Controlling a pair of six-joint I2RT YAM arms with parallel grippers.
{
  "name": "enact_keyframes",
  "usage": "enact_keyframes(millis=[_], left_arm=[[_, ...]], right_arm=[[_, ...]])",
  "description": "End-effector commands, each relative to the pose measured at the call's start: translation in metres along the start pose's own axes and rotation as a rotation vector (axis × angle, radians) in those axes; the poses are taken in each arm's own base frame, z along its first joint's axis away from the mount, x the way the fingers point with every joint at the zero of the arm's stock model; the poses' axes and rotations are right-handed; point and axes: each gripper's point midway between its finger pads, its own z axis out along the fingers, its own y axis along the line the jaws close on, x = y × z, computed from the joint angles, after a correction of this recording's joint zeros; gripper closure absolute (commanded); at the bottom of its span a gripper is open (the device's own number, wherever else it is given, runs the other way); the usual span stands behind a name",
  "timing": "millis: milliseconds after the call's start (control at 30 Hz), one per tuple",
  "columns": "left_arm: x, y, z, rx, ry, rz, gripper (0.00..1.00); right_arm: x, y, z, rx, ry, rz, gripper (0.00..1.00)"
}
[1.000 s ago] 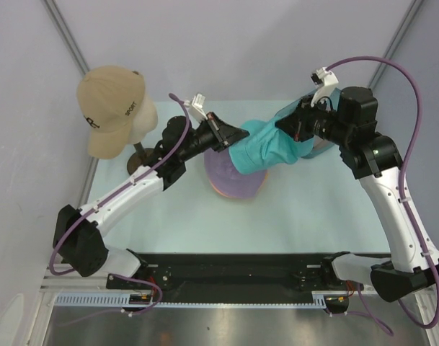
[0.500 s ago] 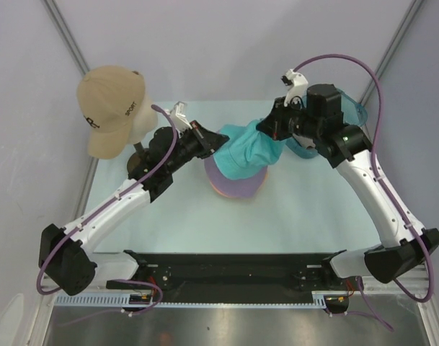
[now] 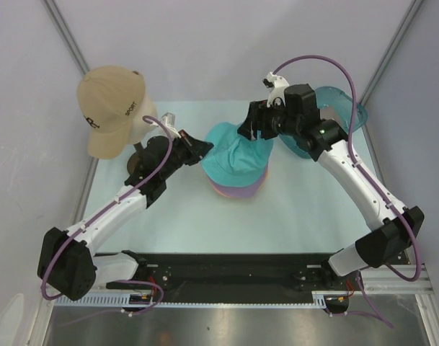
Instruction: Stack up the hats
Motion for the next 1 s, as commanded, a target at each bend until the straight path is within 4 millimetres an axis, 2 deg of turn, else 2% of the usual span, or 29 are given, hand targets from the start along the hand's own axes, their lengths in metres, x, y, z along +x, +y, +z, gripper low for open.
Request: enact_keyframes(millis=[0, 100, 167, 200, 267, 300, 400, 433, 500, 533, 600, 633, 700, 733, 967], left_arm=[[-0.017, 0.013, -0.002, -0.018, -0.081, 0.018, 1.0], [-0.013, 0.028, -0.002, -0.044, -0.074, 0.009, 1.0], [-0.011, 0.035, -0.002, -0.049, -0.068, 0.014, 1.0], [-0.007, 0.04, -0.001, -0.056, -0.057, 0.013, 1.0], [0.0, 0.054, 0.0, -0.077, -0.035, 0.002, 1.0], [0.001, 0.056, 0.001, -0.076, -0.033, 0.001, 1.0], [0.01, 0.067, 0.004, -0.08, -0.011, 0.002, 1.0], [0.013, 0.073, 0.005, -0.095, -0.001, 0.0, 1.0], [0.018, 0.079, 0.007, -0.103, 0.014, -0.005, 1.0], [0.019, 0.081, 0.008, -0.105, 0.018, -0.006, 1.0], [0.024, 0.084, 0.011, -0.099, 0.029, -0.003, 1.0], [0.025, 0.086, 0.011, -0.103, 0.034, 0.002, 1.0], [0.028, 0.09, 0.012, -0.113, 0.044, 0.006, 1.0], [0.028, 0.091, 0.012, -0.113, 0.046, 0.007, 1.0], [0.029, 0.091, 0.013, -0.101, 0.057, 0.006, 1.0]], right_arm=[[-0.033, 0.0, -0.008, 0.026, -0.098, -0.027, 0.2], [-0.03, -0.01, -0.014, 0.022, -0.09, 0.028, 0.12], [-0.034, -0.026, -0.025, 0.032, -0.117, 0.094, 0.12], [-0.025, -0.03, -0.024, 0.012, -0.105, 0.117, 0.12], [-0.028, -0.046, -0.038, 0.03, -0.141, 0.163, 0.12], [-0.02, -0.051, -0.038, 0.018, -0.129, 0.18, 0.12], [-0.015, -0.067, -0.048, 0.019, -0.136, 0.219, 0.12], [-0.002, -0.073, -0.045, 0.019, -0.108, 0.236, 0.12], [0.004, -0.077, -0.044, -0.008, -0.107, 0.255, 0.12], [0.023, -0.082, -0.039, -0.017, -0.076, 0.284, 0.14], [0.024, -0.081, -0.037, -0.074, -0.098, 0.301, 0.14], [0.035, -0.084, -0.033, -0.089, -0.082, 0.321, 0.17], [0.037, -0.081, -0.029, -0.145, -0.093, 0.327, 0.19], [0.046, -0.084, -0.024, -0.15, -0.078, 0.342, 0.22], [0.059, -0.088, -0.009, -0.275, -0.079, 0.357, 0.27]])
